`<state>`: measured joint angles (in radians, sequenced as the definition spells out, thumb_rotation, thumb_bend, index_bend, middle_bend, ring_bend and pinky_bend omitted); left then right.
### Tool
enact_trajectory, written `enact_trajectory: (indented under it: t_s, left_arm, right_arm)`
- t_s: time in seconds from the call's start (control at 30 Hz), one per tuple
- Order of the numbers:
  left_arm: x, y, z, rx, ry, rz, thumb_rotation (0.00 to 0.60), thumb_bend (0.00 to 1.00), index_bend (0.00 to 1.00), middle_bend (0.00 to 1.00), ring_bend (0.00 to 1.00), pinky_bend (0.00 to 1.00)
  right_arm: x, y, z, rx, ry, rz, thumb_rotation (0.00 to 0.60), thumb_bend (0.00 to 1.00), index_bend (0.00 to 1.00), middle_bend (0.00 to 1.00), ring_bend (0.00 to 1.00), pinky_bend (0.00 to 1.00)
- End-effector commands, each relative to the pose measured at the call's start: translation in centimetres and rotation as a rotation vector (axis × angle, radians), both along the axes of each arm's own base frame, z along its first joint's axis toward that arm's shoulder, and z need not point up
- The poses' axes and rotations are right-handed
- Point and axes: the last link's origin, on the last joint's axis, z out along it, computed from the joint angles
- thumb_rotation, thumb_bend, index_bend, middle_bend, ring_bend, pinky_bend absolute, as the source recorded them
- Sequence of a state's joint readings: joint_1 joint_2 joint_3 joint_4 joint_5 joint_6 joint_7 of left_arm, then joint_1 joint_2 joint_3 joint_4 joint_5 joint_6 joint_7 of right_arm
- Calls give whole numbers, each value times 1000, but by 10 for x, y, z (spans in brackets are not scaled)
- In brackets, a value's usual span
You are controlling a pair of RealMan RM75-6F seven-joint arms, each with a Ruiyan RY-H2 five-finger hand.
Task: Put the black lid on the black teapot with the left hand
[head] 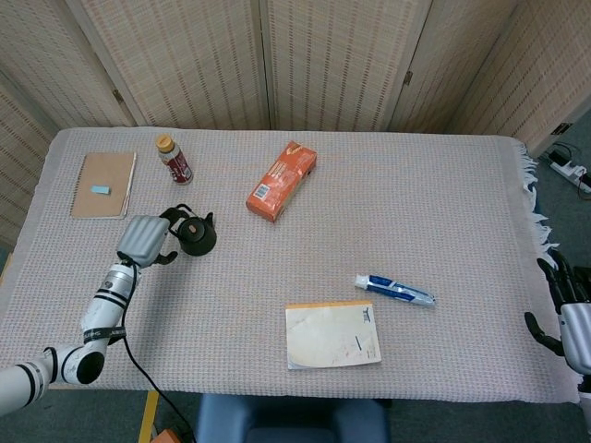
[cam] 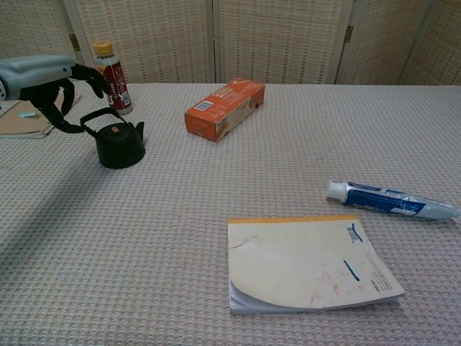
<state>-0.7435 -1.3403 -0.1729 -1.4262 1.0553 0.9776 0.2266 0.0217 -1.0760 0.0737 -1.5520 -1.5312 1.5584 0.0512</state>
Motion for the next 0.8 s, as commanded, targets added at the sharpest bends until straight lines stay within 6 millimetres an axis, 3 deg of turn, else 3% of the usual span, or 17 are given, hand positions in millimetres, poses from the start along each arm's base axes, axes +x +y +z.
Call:
enact_trajectory:
  t_s: [0.03,0.17,0.27,0.47,0.63,0.8]
  left_arm:
    - [-21,-22,32,96,-52,40,600,213,239,211,362,481]
    - [-48,-46,53,200,-63,83,600,219,245,211,290,344]
    - [-68,-67,62,253,-60,119,600,221,246,211,247,265]
    - [-102,-112,76,336,-33,174,600,225,245,211,218,218]
    - [-112,-143,82,348,-11,186,600,227,245,211,216,207]
    - [-105,-161,83,336,-27,121,600,227,245,203,201,191]
  right_arm:
    - [1,-2,2,10,-7,8,600,372,0,8,175,105]
    - [0,-6,3,16,-11,18,600,372,10,8,9,8]
    - [0,-9,1,45,-42,25,600,372,17,8,0,0]
    - [-2,-16,-2,100,-78,22,600,372,18,9,0,0]
    - [4,-17,-7,101,-88,42,600,371,28,17,2,0]
    - [4,-10,-9,90,-96,16,600,372,34,23,11,0]
